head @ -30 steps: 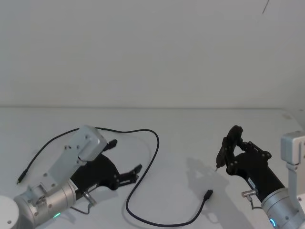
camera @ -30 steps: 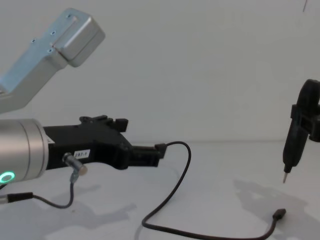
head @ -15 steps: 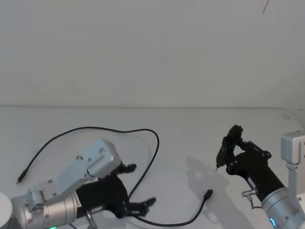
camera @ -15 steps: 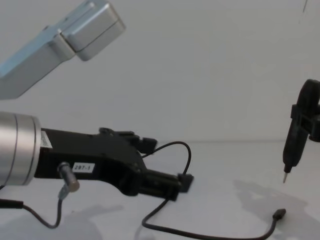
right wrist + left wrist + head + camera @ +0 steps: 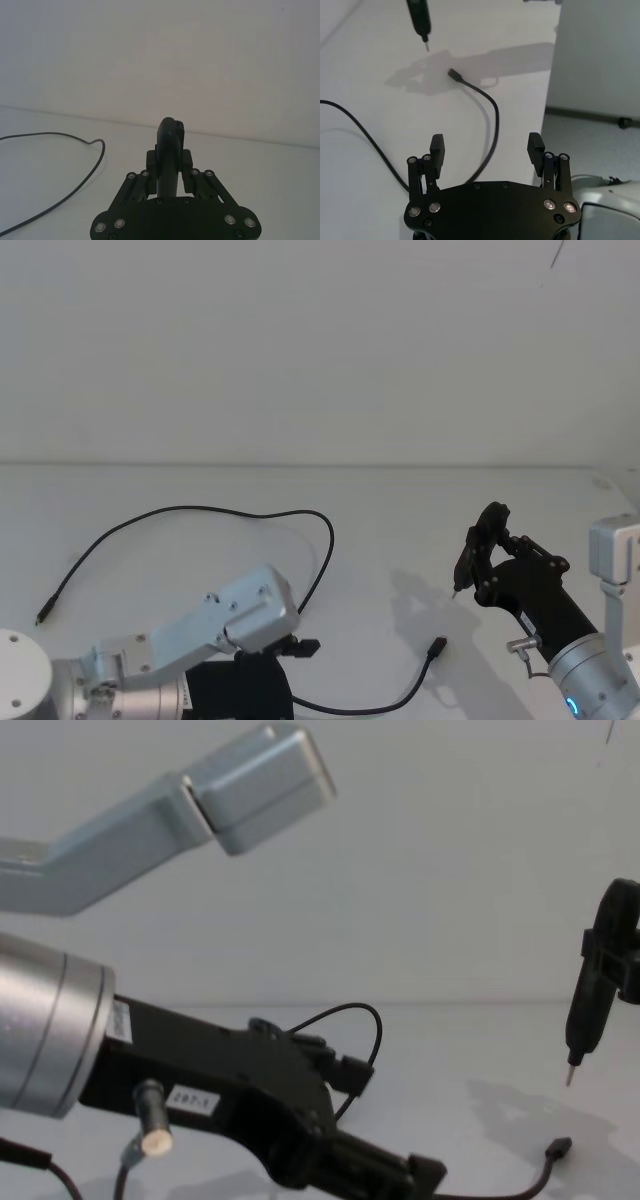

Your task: Pick up the data cable with the one hand.

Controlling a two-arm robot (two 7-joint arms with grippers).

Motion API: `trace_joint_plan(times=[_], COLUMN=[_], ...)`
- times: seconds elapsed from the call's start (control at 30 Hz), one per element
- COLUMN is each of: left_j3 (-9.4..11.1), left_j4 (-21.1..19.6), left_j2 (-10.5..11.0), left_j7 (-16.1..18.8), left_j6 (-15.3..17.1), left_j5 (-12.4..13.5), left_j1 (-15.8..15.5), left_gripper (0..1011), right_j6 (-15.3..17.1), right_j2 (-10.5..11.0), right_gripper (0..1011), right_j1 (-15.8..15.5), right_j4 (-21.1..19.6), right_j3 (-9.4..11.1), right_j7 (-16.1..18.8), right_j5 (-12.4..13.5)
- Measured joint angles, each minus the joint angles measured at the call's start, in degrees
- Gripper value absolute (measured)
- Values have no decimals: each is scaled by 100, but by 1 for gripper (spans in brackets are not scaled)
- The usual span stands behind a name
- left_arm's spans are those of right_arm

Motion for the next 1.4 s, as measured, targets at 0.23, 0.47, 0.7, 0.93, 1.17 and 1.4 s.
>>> trace_joint_plan(times=[0.23, 0.47, 0.7, 0.93, 1.17, 1.4], left_j3=[159, 319, 446, 543, 605, 635], left_j4=[25, 168, 316, 477, 585, 633], left_j2=[-7, -106, -237, -372, -466, -509], left_j7=[-6, 66, 76, 69, 53, 42], left_j6=[130, 187, 210, 235, 257, 264], left_j5=[126, 320, 454, 564, 634, 665], left_j1=[-84, -171, -258, -339, -392, -417], left_gripper=[1001, 1001, 1001, 1001, 1001, 912], right_j6=[0, 0, 0, 0, 0, 0], right_j2=[0, 0, 0, 0, 0, 0], right_gripper=[279, 279, 279, 279, 279, 279], right_j1=[0, 0, 0, 0, 0, 0], right_j4=[0, 0, 0, 0, 0, 0], right_j3=[0, 0, 0, 0, 0, 0], right_j7=[0, 0, 0, 0, 0, 0], right_j5=[0, 0, 0, 0, 0, 0])
